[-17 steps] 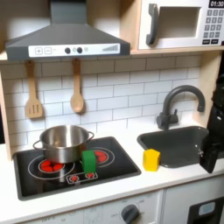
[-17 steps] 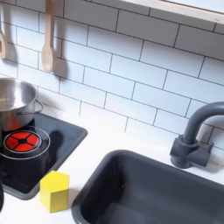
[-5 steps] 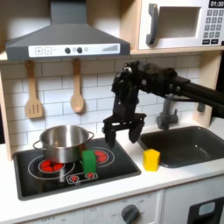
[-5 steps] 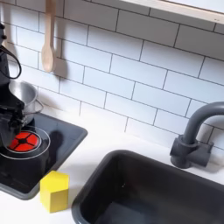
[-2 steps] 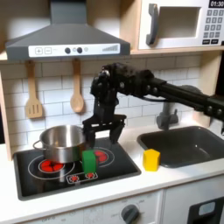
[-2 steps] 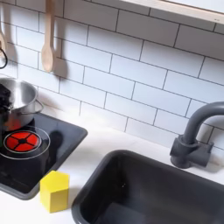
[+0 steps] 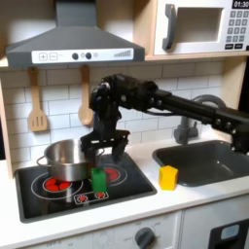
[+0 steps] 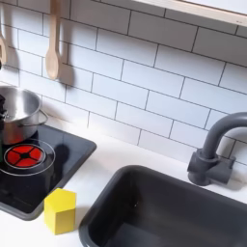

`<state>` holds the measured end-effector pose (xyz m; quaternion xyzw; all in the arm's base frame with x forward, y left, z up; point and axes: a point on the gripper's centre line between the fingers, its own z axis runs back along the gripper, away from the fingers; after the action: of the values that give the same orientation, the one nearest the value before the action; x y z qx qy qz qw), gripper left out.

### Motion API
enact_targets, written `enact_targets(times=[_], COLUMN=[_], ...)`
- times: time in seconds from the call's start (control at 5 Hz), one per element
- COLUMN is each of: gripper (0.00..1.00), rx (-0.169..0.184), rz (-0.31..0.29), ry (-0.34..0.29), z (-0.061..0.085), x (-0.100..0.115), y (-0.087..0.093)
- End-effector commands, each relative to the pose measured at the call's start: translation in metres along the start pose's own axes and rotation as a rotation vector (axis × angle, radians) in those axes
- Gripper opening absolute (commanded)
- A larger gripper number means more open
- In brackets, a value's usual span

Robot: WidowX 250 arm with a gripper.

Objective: Reach green block

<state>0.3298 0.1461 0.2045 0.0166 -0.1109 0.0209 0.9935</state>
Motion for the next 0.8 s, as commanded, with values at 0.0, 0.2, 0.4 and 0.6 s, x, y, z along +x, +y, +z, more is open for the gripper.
enact_targets(times=[0.0, 0.2, 0.4, 0.6], gripper=[1.0, 1.0, 1.0, 1.0], rx=[-0.014, -0.024, -0.031, -0.039], rz=[-0.022, -0.032, -0.039, -0.042], ry=[0.014, 0.032, 0.053, 0.058], z=[-0.017, -0.029, -0.041, -0.048], x=[0.007, 0.009, 0.008, 0.008], y=[-0.001, 0.0, 0.001, 0.002])
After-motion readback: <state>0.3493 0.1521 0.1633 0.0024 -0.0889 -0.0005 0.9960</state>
